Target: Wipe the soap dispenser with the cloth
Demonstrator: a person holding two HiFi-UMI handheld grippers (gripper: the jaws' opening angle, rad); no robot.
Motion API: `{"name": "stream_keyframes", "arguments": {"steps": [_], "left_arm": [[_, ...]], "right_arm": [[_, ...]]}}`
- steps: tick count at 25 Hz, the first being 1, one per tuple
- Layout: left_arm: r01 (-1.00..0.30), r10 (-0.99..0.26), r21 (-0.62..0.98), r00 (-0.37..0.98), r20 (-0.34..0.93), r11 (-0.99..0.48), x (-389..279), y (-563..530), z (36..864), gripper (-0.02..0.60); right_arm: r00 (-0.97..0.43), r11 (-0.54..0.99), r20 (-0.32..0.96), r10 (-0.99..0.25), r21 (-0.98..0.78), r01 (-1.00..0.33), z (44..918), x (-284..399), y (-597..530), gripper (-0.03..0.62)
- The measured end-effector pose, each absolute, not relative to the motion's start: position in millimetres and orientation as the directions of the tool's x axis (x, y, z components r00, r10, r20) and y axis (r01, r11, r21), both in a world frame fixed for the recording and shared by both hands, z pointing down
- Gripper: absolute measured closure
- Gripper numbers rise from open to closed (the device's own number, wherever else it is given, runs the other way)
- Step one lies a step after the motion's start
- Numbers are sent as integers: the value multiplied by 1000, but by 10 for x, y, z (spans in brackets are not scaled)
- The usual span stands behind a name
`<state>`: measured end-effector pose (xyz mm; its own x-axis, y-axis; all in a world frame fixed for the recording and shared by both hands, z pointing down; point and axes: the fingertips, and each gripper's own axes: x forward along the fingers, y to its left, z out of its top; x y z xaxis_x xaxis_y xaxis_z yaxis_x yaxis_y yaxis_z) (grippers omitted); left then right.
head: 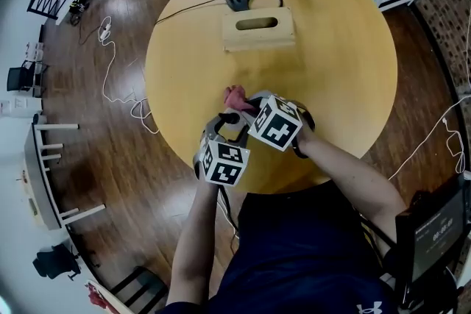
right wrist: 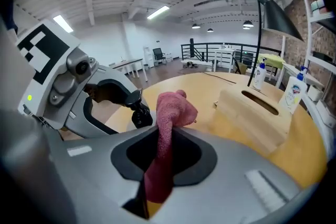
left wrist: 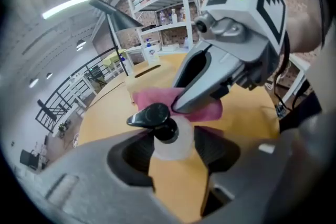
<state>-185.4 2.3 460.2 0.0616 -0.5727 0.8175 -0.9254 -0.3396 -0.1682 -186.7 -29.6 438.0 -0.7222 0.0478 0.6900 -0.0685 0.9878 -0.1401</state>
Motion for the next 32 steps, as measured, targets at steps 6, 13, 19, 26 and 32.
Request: {"name": "stream_keyframes", "arguments": {"steps": [6,13,19,26,32], "left_arm": [[-877,-553,-176,117,825,-447,-1850,32,4606,342],[-723,-449,-167,215,867,-670,-1843,80,4640,339],[-827,-484,-196,102,869,-527,-1869,106,4598,337],[-875,-542,-229,45,839,-427,-1845,68,4644,345],[-759,-487,-221,142,862,-613,-1909,101,4656,347]], "right_arm": [[-709,996,705,19,-72,-45,4403,-1959,-378,526],[-634,977,759,150,-15,213,4312,-1706,163,528],[-736,951,670,95,-279,-131,4247,-1729,-305,528],[-735,880,656,171,-438,-186,4355,-1827,-238,528],[-704,843,654,278,-518,-148,4418,-1566,94,530]]}}
